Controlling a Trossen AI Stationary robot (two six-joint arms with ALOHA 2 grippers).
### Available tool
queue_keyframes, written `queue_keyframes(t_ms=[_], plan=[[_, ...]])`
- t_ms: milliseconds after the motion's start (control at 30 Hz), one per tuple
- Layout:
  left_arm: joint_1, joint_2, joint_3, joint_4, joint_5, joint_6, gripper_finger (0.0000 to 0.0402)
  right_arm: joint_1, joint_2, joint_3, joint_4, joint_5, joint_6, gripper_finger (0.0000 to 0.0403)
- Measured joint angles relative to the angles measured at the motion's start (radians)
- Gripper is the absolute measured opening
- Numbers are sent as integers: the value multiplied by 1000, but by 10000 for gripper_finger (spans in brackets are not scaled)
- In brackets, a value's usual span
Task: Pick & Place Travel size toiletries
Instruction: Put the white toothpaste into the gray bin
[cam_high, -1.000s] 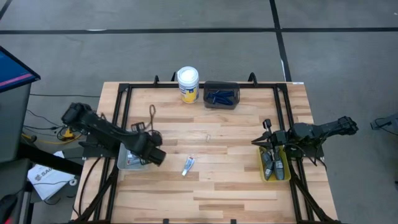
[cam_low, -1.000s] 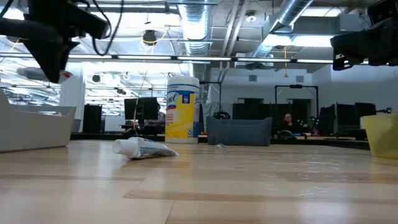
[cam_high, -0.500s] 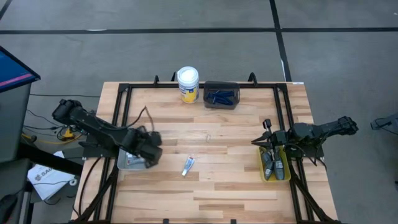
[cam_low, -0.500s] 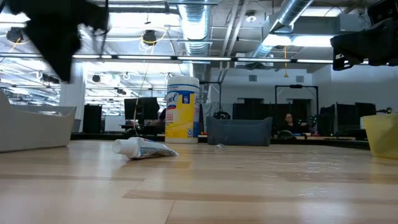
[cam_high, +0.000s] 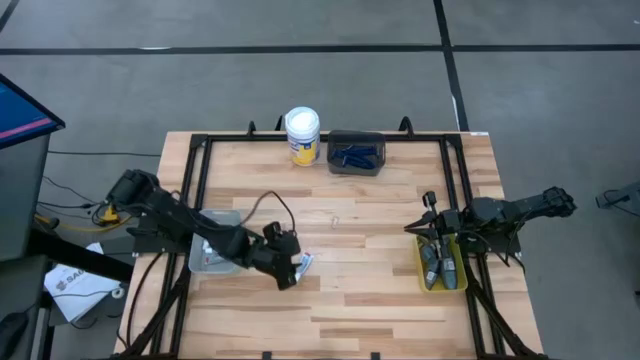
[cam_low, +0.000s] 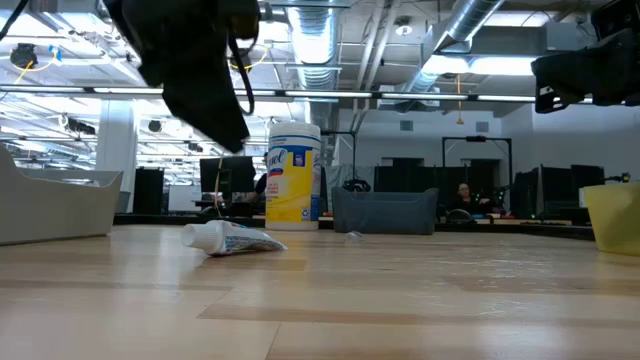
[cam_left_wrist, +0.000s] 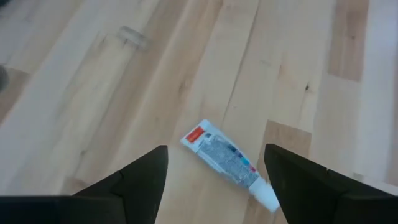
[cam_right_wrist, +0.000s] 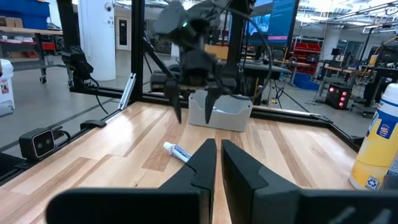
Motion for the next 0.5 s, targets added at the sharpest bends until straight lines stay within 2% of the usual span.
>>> queue_keyframes(t_ms=[100,267,500], plan=[[-25,64,0,59,-50,-20,263,0,0,0,0,0,0,17],[-78,140,0,97,-211,-57,262,0,0,0,0,0,0,17],[-132,201,0,146,-311,-241,262,0,0,0,0,0,0,17]])
